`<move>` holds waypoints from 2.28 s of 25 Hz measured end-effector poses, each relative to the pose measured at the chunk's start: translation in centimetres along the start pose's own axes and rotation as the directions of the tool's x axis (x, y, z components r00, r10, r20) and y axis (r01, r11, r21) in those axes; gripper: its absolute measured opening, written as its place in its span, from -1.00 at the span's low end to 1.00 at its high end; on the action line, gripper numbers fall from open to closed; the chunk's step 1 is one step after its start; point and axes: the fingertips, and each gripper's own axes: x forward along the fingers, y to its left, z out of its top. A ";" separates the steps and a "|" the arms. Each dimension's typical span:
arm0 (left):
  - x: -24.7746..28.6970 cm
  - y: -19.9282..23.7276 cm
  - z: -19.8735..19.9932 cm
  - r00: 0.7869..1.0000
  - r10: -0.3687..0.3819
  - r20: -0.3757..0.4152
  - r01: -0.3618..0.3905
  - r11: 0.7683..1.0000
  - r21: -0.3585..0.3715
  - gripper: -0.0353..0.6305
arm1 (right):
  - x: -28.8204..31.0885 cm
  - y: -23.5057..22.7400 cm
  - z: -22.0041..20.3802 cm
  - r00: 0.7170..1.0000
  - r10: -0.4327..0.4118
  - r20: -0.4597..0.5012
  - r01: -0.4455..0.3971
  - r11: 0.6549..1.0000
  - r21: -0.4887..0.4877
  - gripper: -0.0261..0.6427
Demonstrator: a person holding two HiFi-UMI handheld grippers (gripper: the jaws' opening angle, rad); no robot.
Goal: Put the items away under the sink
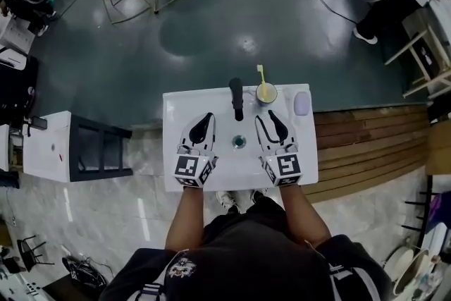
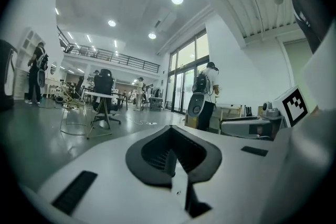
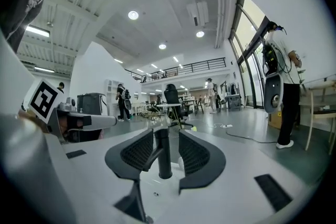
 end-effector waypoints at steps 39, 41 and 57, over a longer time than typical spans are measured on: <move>5.7 2.6 -9.6 0.991 0.047 -0.126 -0.051 0.998 -0.030 -0.89 | 10.5 -8.1 -13.2 0.979 -0.115 -0.169 0.123 0.992 0.036 0.41; 5.9 2.5 -9.9 0.990 0.046 -0.130 -0.050 0.998 -0.029 -0.89 | 11.1 -8.1 -13.1 0.981 -0.100 -0.168 0.106 0.994 0.027 0.41; 5.7 3.4 -11.3 0.987 0.060 -0.151 -0.069 0.996 -0.050 -0.89 | 12.4 -8.7 -13.1 0.982 -0.096 -0.161 0.094 0.995 -0.020 0.34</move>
